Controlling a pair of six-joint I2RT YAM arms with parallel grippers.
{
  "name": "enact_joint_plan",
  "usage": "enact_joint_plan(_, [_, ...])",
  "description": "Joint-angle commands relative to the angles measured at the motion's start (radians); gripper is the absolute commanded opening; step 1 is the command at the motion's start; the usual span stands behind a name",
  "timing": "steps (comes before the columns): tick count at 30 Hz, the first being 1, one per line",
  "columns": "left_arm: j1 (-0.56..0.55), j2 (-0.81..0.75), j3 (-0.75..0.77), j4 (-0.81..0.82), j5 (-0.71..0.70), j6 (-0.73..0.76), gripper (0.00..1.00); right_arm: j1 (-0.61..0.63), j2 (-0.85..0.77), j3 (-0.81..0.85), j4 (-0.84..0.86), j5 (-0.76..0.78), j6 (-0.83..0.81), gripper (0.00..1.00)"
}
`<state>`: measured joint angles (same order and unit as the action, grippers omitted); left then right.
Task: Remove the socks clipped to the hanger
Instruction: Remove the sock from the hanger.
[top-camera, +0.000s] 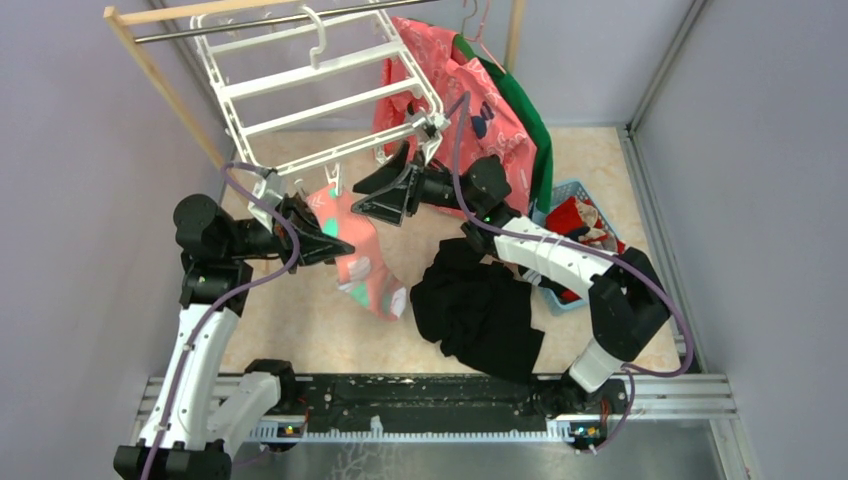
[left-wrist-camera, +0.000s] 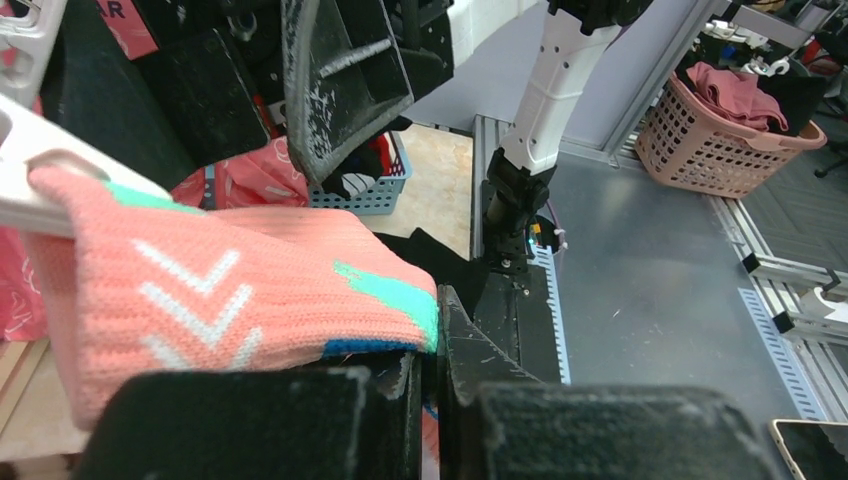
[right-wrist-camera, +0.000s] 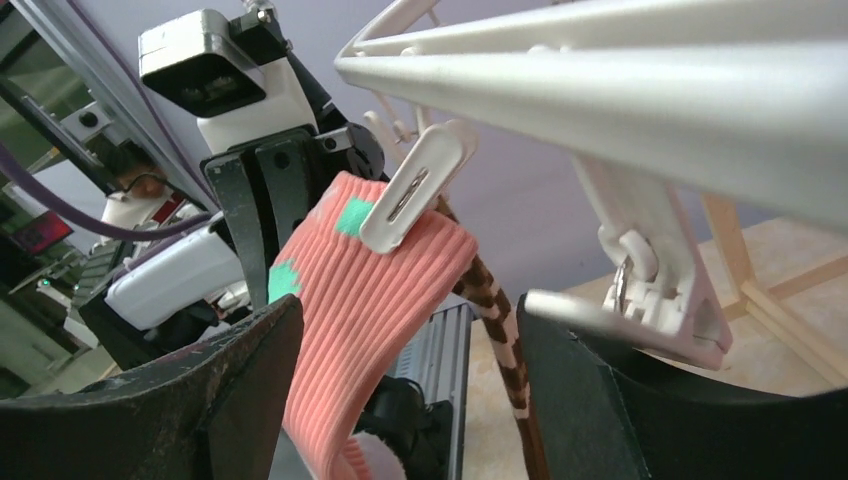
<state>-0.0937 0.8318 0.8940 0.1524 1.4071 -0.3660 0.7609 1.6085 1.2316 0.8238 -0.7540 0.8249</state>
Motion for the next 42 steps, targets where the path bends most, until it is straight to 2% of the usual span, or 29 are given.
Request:
enact_joint_plan(1, [0.002, -0.022, 0.014, -0.005, 0.007, -0.003, 0.03, -0.003, -0.049, -0.054, 0.224, 0.051, 0.076, 0.78])
enact_joint_plan(7, [0.002, -0.031, -0.007, 0.022, 0.011, -0.024, 0.02, 0.001, -0.016, -0.106, 0.371, 0.091, 0.121, 0.77])
enact_joint_plan(22, [0.004, -0.017, -0.013, 0.045, 0.005, -0.034, 0.02, 0.003, -0.042, -0.248, 0.415, 0.182, 0.099, 0.77])
enact_joint_plan(33, [0.018, 0.009, 0.007, 0.019, 0.029, -0.020, 0.02, 0.002, 0.140, -0.055, 0.563, 0.119, 0.270, 0.76])
enact_joint_plan(42, [0.049, 0.014, -0.005, 0.020, 0.043, -0.007, 0.03, 0.004, 0.260, 0.131, 0.570, 0.064, 0.371, 0.75])
